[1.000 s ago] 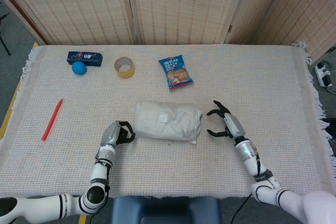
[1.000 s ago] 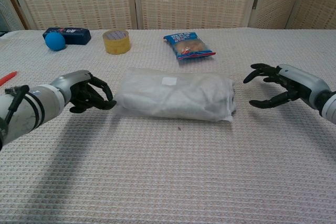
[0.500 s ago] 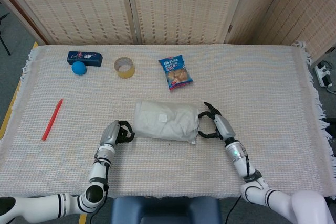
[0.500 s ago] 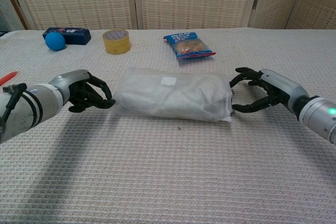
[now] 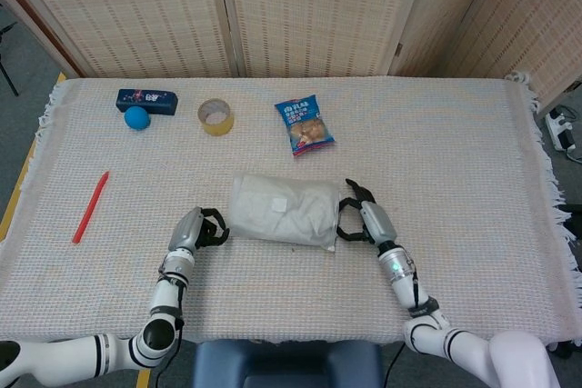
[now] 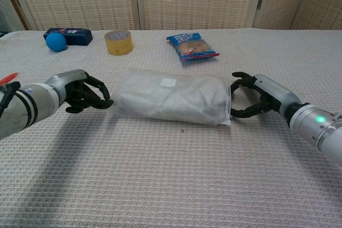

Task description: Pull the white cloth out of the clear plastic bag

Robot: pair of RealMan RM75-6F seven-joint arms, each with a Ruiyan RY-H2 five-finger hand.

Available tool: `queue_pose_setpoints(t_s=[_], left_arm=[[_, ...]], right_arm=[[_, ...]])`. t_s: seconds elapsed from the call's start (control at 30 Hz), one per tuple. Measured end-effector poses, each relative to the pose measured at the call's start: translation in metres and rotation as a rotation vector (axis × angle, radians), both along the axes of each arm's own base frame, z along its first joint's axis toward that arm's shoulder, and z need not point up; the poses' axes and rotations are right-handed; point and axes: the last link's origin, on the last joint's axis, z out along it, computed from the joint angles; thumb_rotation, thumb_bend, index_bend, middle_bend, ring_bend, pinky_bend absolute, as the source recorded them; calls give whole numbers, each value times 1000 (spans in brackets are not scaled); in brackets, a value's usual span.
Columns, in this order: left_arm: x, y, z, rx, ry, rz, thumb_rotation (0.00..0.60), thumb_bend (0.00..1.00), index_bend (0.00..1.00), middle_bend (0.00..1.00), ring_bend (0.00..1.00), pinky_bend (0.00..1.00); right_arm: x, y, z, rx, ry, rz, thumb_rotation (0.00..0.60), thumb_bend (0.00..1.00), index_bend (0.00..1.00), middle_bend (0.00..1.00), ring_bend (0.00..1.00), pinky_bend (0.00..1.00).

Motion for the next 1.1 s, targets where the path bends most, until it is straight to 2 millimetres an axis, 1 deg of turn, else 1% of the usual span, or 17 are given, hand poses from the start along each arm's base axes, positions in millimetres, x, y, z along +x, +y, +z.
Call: queue_pose_setpoints(t_s=[0.17, 0.23, 0.3, 0.43, 0.73, 1.1], left_arm=[[0, 0, 2, 2, -4, -2, 600, 846, 725, 1000, 1000, 1000], [0, 0, 3, 1, -4, -2, 600, 847, 725, 1000, 1000, 1000], [0, 0, 3, 0, -5, -3, 600, 846, 726, 1000, 1000, 1000], [0, 0, 4, 1, -7, -3, 600, 846, 726, 1000, 1000, 1000], [0, 0, 6, 5, -10, -2, 600, 846, 727, 1000, 1000, 1000], [-5, 4, 10, 21, -7, 11, 600, 846, 729, 1000, 1000, 1000]], right_arm=[[5, -1, -2, -17, -18, -2, 600, 592, 573, 0, 0, 0], [7, -2, -1, -29, -26, 2, 600, 651, 607, 0, 0, 0], [9, -2, 0, -40, -33, 6, 600, 684, 642, 0, 0, 0], [11, -2, -1, -54, -33, 8, 600, 719, 691, 0, 0, 0], [11, -2, -1, -65, -20, 9, 600, 764, 725, 0, 0, 0], [-4, 1, 17, -94, 21, 9, 600, 780, 731, 0, 0, 0]])
